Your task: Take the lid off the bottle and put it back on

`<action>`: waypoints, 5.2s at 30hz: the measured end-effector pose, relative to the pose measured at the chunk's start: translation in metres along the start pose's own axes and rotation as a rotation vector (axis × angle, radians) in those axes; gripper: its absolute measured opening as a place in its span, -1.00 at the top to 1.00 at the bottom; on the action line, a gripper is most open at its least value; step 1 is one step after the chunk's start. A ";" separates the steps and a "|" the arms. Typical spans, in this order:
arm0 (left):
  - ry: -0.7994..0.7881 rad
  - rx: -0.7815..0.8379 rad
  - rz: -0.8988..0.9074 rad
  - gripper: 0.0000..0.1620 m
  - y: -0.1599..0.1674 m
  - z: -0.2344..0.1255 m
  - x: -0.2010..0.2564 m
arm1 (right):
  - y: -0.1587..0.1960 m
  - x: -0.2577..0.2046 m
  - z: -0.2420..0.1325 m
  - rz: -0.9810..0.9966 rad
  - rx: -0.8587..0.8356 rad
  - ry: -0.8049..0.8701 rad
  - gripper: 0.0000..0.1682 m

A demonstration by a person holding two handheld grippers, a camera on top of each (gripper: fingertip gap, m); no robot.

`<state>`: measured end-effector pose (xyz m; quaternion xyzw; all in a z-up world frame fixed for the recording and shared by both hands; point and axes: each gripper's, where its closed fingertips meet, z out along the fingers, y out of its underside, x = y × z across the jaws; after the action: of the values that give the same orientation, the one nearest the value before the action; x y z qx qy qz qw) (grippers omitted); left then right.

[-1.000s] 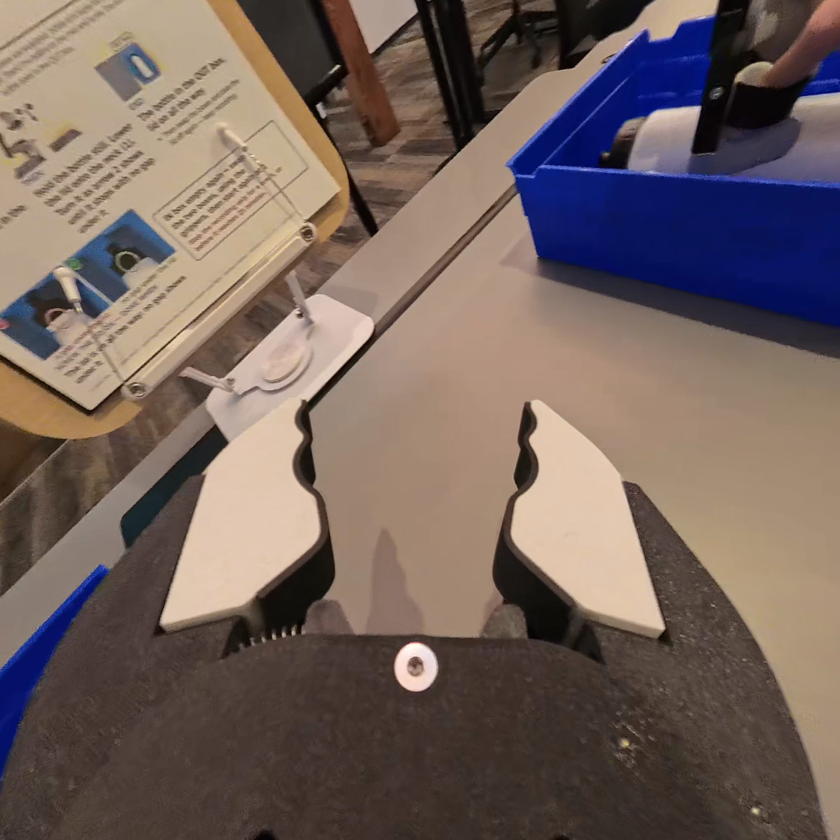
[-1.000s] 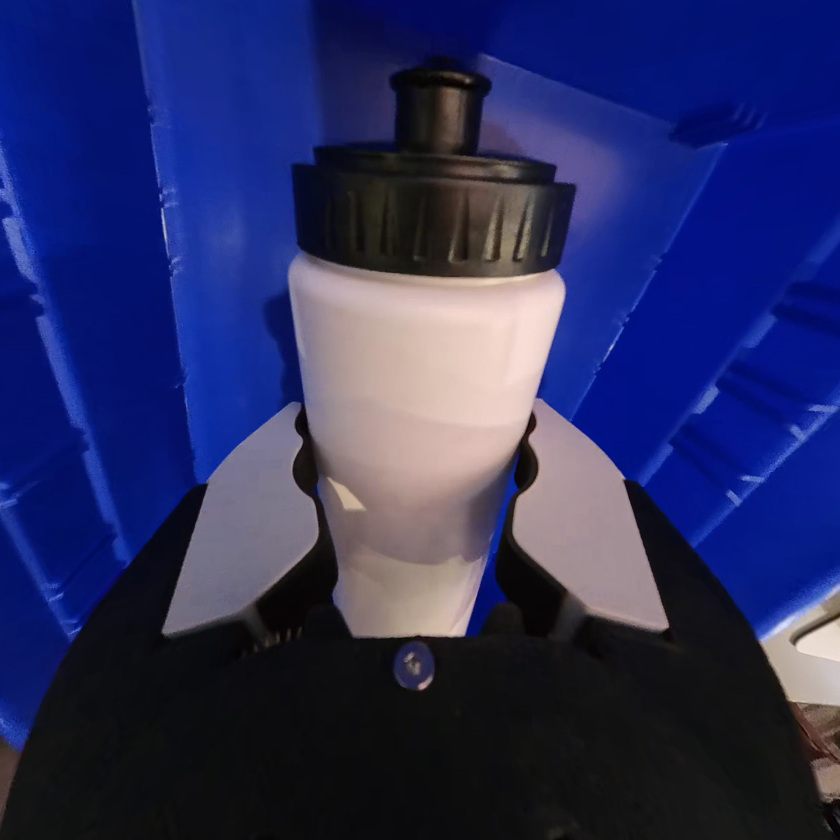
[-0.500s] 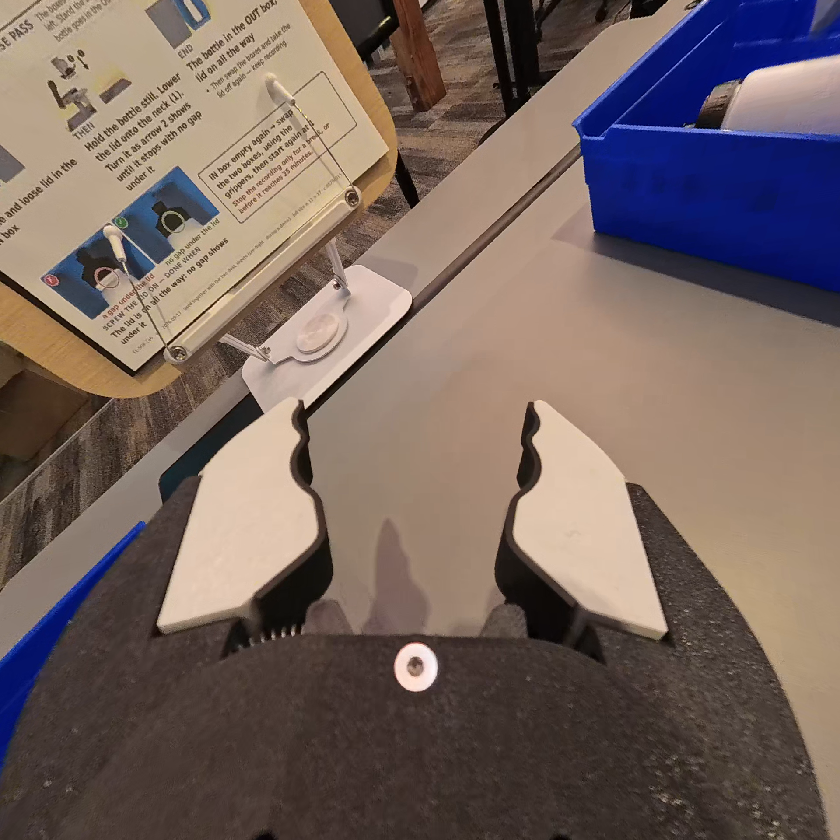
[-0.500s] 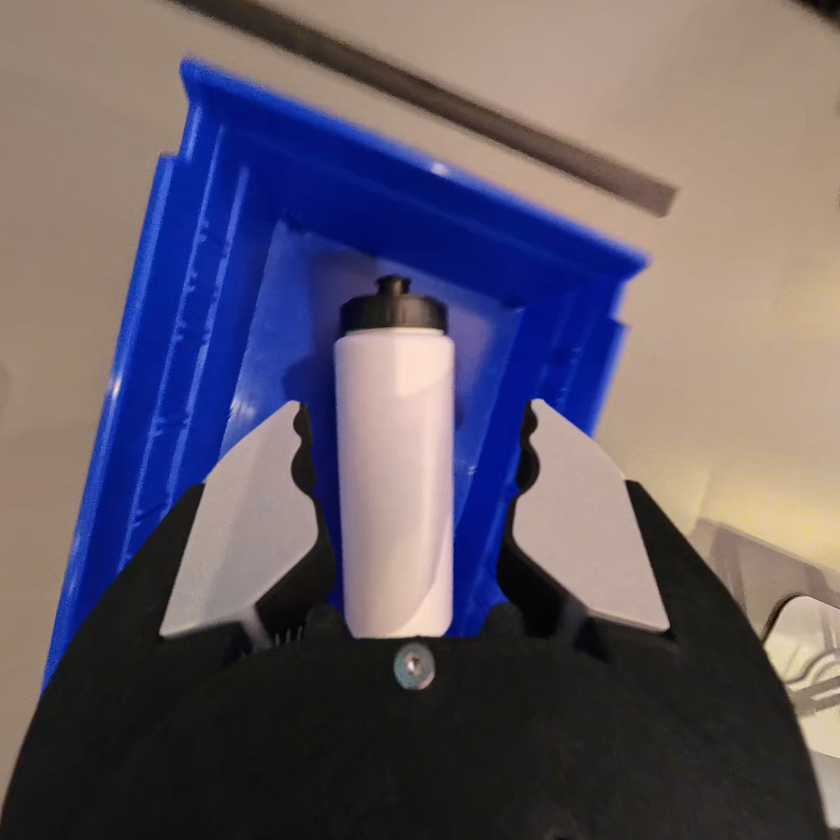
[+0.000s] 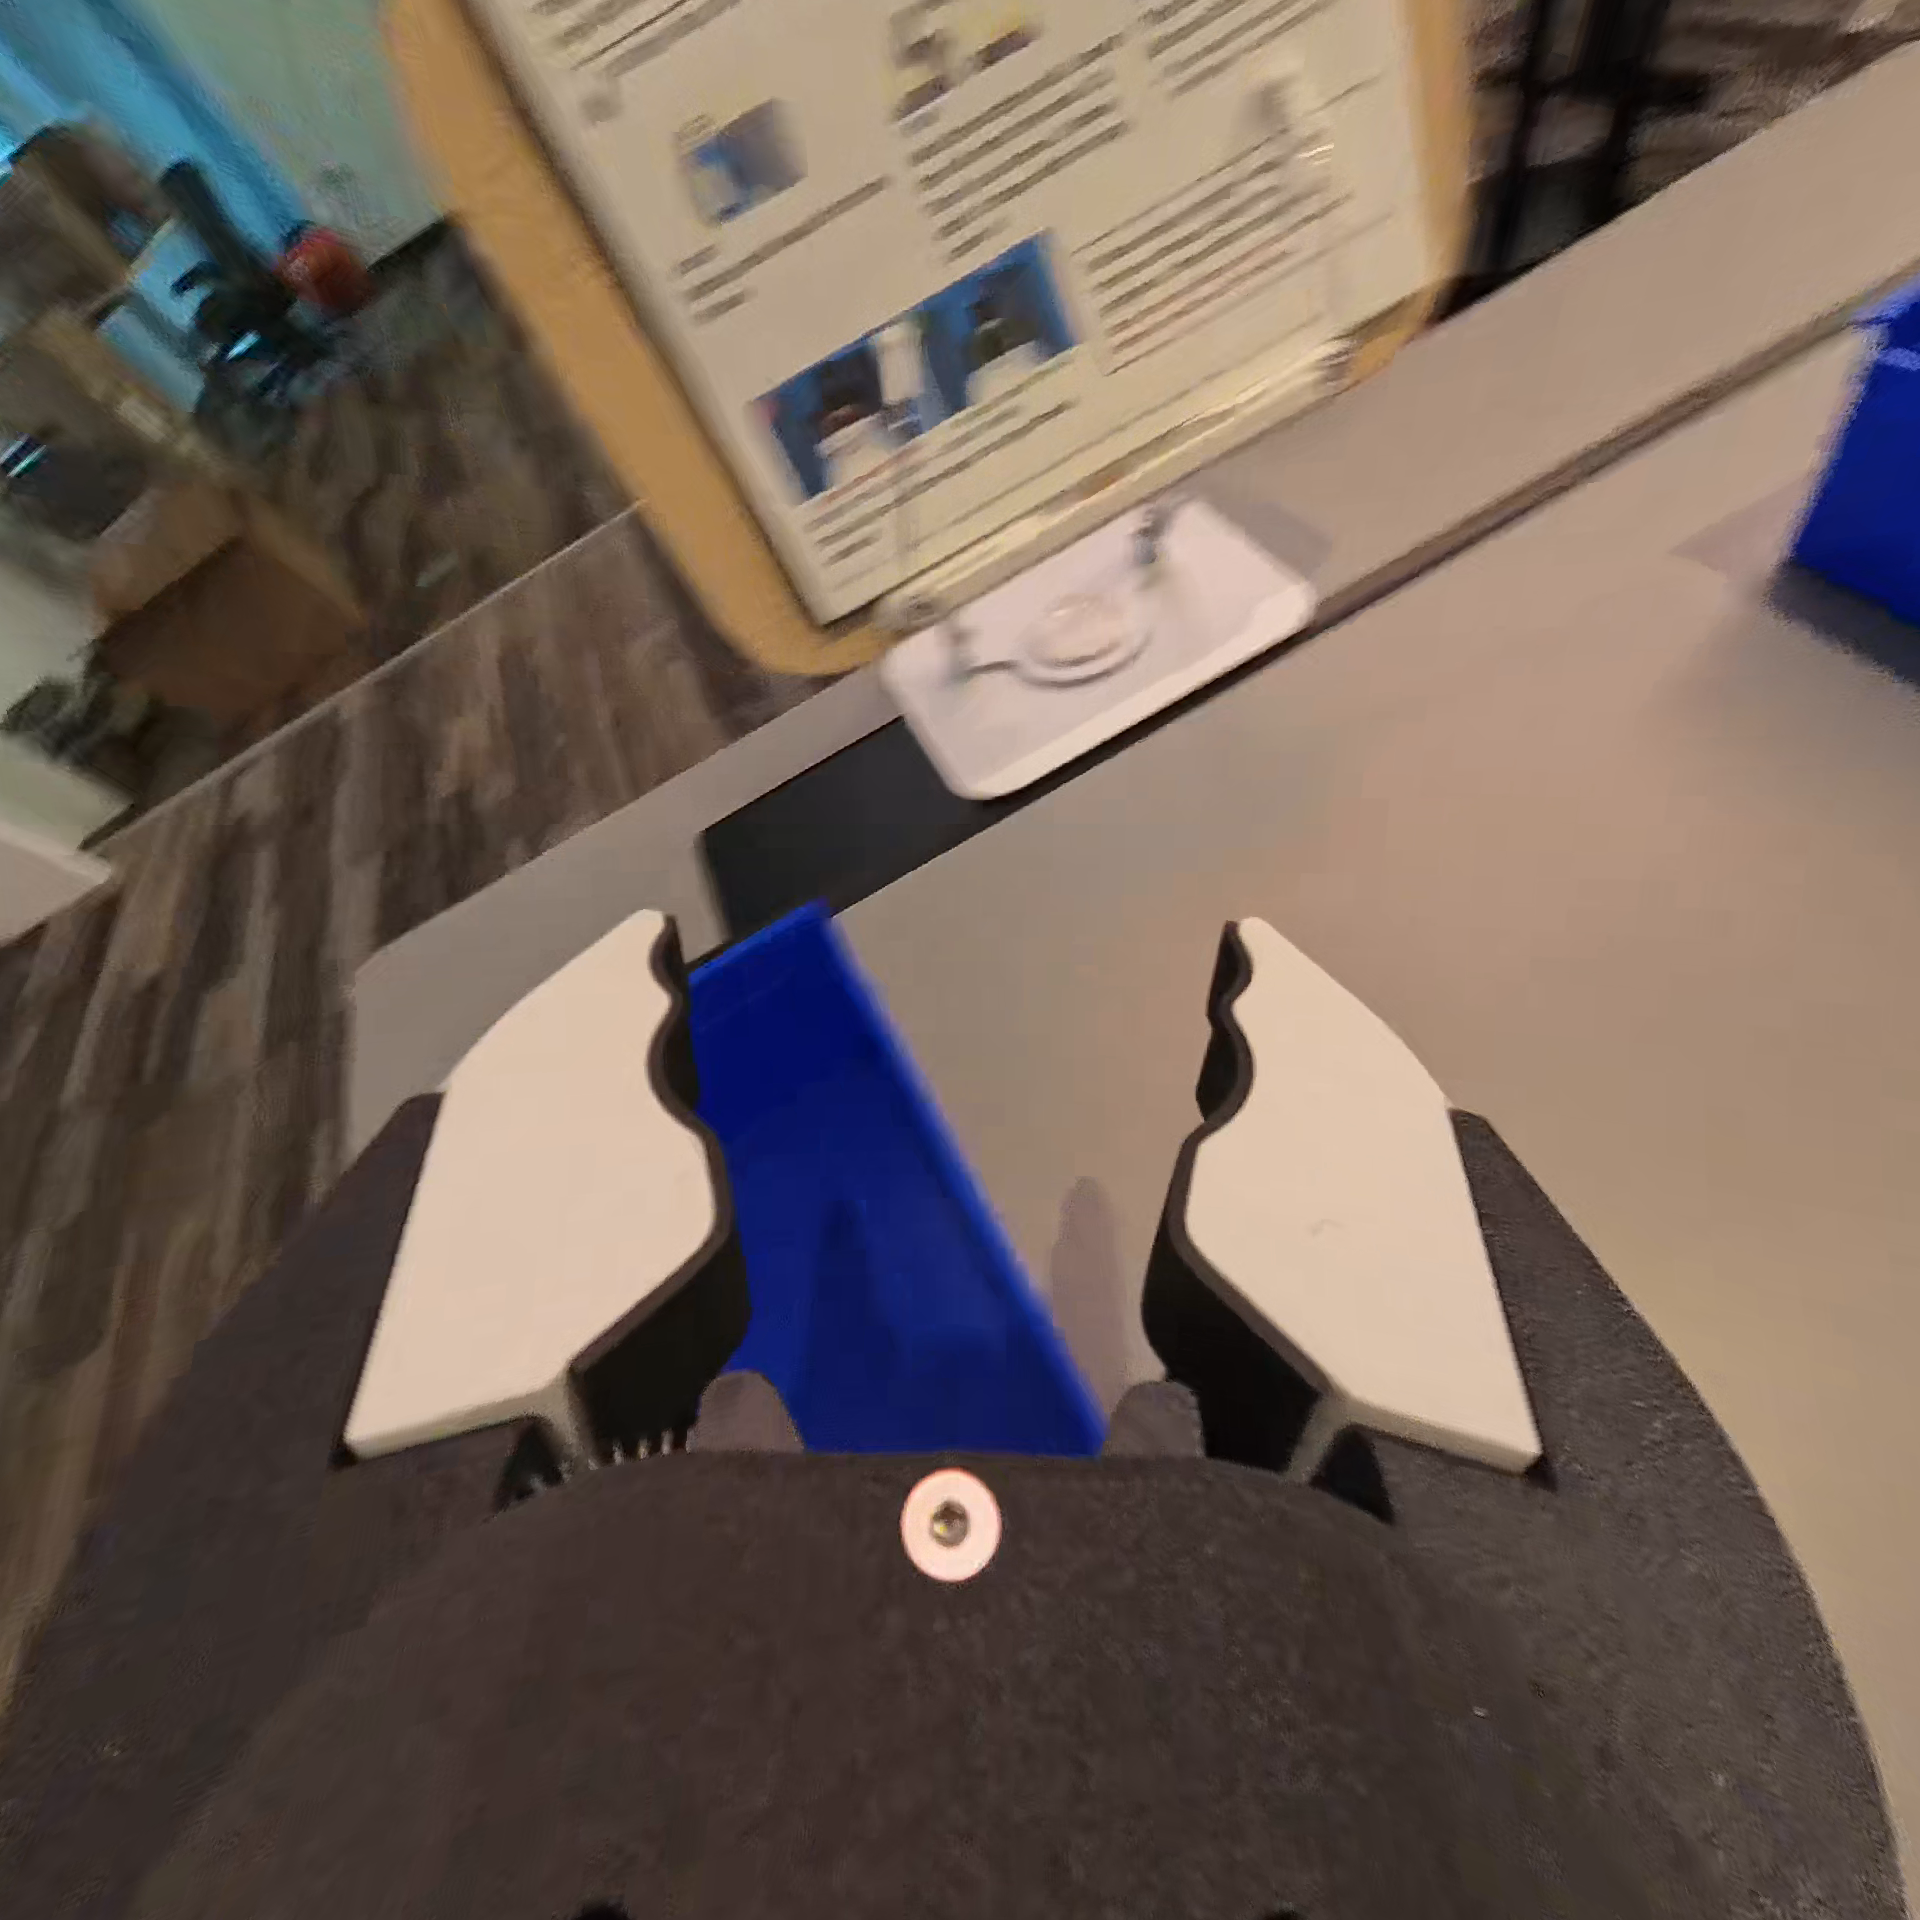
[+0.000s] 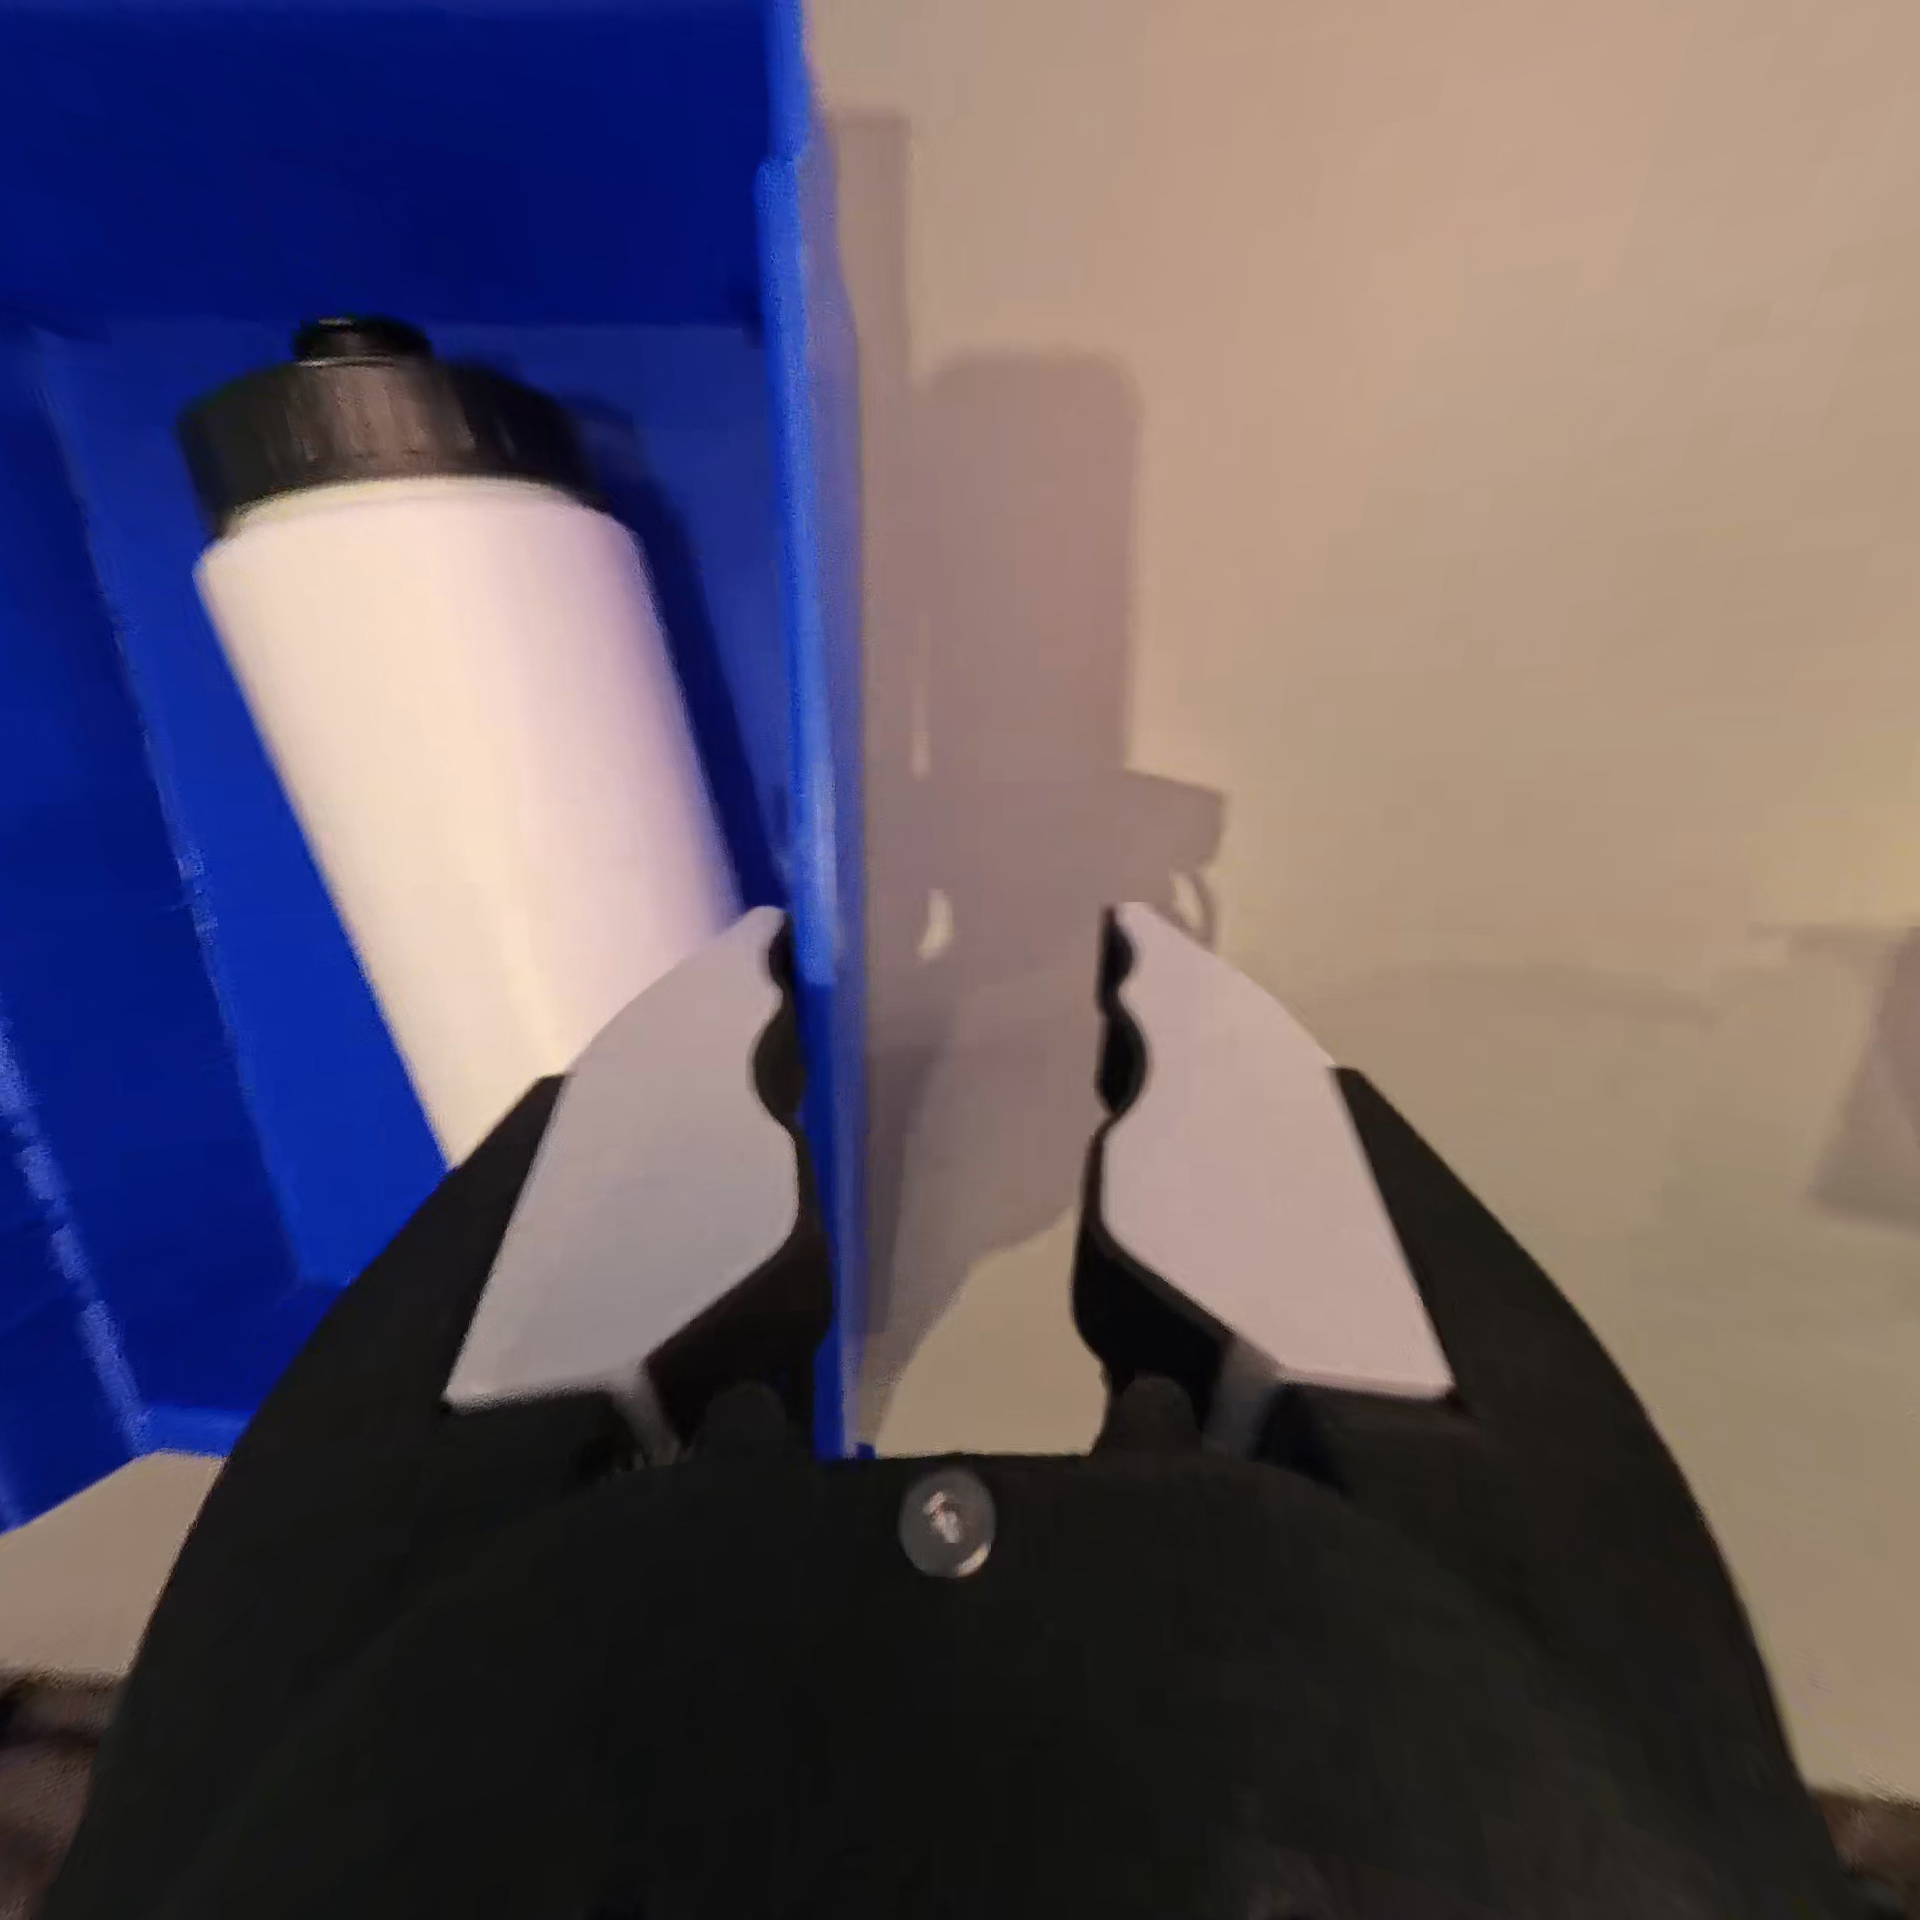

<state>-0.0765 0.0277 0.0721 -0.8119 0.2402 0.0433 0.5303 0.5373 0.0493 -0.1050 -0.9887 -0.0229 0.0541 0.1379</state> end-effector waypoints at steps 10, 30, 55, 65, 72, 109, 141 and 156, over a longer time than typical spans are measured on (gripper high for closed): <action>-0.305 -0.369 -0.403 -0.08 0.141 -0.043 -0.174 | 0.024 -0.022 0.027 -0.041 -0.231 -0.040 0.91; -0.008 -0.970 -0.611 0.92 0.269 -0.006 -0.129 | 0.039 -0.055 0.026 -0.071 -0.336 -0.083 0.89; 0.216 -0.950 -0.007 0.41 0.178 0.051 0.052 | 0.046 -0.194 0.041 -0.259 -0.400 -0.079 0.66; 0.344 -0.840 0.014 0.36 0.159 0.061 0.089 | 0.035 -0.189 0.056 -0.216 -0.475 -0.039 0.86; 0.502 -0.723 -0.065 0.40 0.125 0.026 0.080 | 0.038 -0.179 0.053 -0.232 -0.469 -0.139 0.93; 0.092 0.279 -0.426 0.12 -0.013 -0.135 -0.084 | -0.072 -0.557 -0.046 -0.678 -0.475 -0.132 0.90; 0.201 0.054 -0.300 0.01 0.008 -0.110 -0.042 | 0.003 -0.676 0.106 -0.233 -0.470 -0.186 0.82; 0.213 0.130 -0.287 -0.02 -0.006 -0.123 -0.035 | -0.078 -0.673 0.011 -0.658 0.166 -0.215 0.65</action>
<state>-0.1274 -0.0666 0.1416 -0.8017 0.1789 -0.1345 0.5542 -0.1348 0.0866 -0.0267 -0.9024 -0.3501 0.1120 0.2249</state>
